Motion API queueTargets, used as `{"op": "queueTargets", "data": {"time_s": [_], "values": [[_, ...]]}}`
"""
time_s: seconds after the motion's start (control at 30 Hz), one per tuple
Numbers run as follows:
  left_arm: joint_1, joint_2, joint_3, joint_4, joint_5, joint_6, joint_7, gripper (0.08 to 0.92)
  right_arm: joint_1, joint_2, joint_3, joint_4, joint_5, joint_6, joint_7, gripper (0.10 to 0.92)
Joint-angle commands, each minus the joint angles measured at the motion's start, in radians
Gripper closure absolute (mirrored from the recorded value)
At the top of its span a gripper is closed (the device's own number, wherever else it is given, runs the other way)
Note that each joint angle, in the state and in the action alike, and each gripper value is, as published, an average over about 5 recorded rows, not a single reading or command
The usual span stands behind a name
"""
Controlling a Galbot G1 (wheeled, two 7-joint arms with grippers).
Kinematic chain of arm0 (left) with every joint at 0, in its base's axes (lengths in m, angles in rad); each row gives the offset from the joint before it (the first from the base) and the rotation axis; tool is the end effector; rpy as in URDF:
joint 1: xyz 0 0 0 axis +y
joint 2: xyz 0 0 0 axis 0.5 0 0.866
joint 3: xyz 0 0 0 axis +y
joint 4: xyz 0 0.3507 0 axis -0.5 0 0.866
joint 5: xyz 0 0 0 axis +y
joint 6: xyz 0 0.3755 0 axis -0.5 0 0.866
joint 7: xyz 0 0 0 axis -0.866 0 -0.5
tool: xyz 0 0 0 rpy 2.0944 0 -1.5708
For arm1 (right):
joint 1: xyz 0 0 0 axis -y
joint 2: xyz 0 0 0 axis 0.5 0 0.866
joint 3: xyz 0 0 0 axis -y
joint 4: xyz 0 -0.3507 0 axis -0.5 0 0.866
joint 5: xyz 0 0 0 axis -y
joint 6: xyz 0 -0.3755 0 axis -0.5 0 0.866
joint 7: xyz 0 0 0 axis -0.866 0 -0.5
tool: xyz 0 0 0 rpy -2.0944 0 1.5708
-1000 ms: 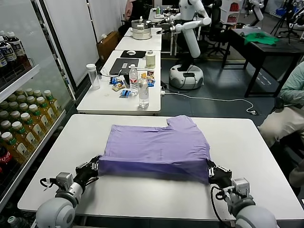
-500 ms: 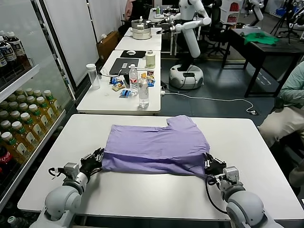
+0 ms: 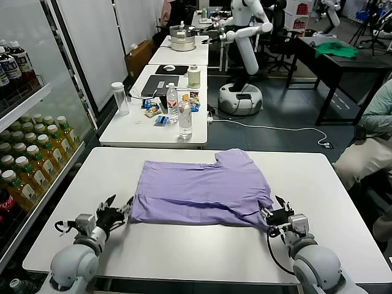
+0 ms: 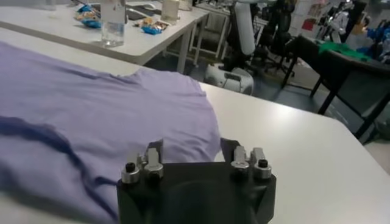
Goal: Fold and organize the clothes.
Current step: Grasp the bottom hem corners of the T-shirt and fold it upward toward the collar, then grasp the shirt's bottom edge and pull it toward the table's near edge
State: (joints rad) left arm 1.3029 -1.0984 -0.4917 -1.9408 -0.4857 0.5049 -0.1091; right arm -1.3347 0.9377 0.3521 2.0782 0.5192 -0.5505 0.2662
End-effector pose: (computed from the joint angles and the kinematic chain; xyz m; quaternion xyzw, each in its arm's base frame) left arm 0.2888 0.0879 -0.2786 -0.0460 -0.9744 -0.0149 0.2195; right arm 0.2622 -0.0544 -0.2535 0.0721 -0.9657 0.0917 0.2318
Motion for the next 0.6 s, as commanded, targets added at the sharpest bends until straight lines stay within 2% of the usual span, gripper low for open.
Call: {"op": "queueTargets", "data": {"time_s": [0.03,0.2,0.3,0.6], "values": [[0.098,-0.027,0.013,-0.060,0.027,0.077,-0.065,0.194,-0.132,-0.010,0.037,0.060,0.055,-0.021,0.034,0.207],[0.098,-0.024,0.009,-0.039,0.035,0.076,-0.082,0.178,-0.117,0.002,0.021,0.020,0.092,-0.018,0.048,0.218],[0.095,-0.024,0.009,-0.035,0.033,0.073,-0.081,0.204,-0.096,0.010,0.015,-0.011,0.106,-0.002,0.051,0.284],[0.080,-0.029,0.018,-0.019,0.039,0.066,-0.080,0.449,-0.045,0.008,0.022,-0.051,0.168,0.028,0.019,0.525]]}}
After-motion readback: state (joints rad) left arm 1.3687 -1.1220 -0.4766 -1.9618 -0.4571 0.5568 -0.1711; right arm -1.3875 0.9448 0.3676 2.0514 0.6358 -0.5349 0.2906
